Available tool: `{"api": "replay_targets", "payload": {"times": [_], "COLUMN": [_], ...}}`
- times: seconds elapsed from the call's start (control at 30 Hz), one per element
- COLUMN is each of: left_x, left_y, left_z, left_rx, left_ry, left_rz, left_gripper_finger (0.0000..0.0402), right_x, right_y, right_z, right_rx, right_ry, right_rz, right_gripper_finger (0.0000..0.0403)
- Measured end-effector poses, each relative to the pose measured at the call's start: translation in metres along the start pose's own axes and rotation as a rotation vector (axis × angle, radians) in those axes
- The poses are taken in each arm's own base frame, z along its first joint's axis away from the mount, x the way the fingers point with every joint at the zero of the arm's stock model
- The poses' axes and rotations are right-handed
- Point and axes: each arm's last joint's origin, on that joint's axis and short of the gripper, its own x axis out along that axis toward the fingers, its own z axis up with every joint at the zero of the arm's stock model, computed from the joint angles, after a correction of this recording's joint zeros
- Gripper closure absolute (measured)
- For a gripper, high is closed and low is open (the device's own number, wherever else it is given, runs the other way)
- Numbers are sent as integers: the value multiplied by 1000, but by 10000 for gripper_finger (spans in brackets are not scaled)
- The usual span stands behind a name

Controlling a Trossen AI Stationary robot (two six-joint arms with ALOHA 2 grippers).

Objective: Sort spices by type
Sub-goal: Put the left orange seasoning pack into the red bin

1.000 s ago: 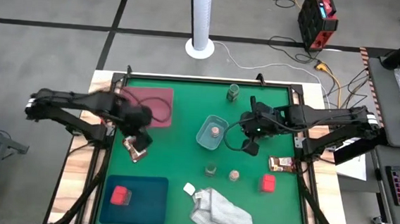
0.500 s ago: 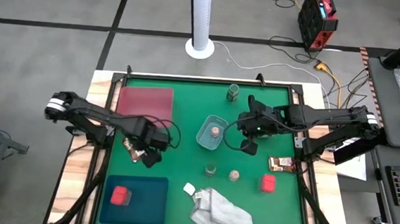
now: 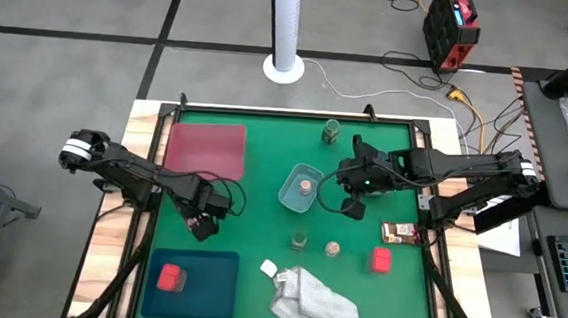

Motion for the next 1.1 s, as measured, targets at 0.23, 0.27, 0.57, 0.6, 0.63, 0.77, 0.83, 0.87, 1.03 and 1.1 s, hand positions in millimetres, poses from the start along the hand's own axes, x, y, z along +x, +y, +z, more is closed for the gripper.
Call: {"api": "replay_targets", "payload": {"times": [0.23,0.27,0.57,0.6,0.63,0.77,0.83,0.87,1.03,1.1], "left_x": [16,19,29,29,29,30,29,28,9,-9], "left_y": [0,1,5,5,5,5,5,3,-8,-11], "left_z": [0,0,-3,-3,-3,-3,-3,-2,3,4], "left_rx": [7,8,24,27,30,33,43,54,103,113], "left_ry": [-28,-30,-31,-32,-33,-35,-30,-26,-25,-50], "left_rz": [-44,-50,-44,-43,-43,-45,-55,-72,-170,-204], "left_gripper_finger": [134,134,179,191,204,278,326,352,394,398], "right_x": [0,0,0,0,0,0,0,0,0,0], "right_y": [0,0,0,0,0,0,0,0,0,0], "right_z": [0,0,0,0,0,0,0,0,0,0], "right_rx": [0,0,0,0,0,0,0,0,-8,-8], "right_ry": [0,0,0,0,0,0,-1,0,0,0], "right_rz": [0,0,0,0,0,0,0,0,0,0], "right_gripper_finger": [390,390,390,390,390,390,390,390,390,390]}}
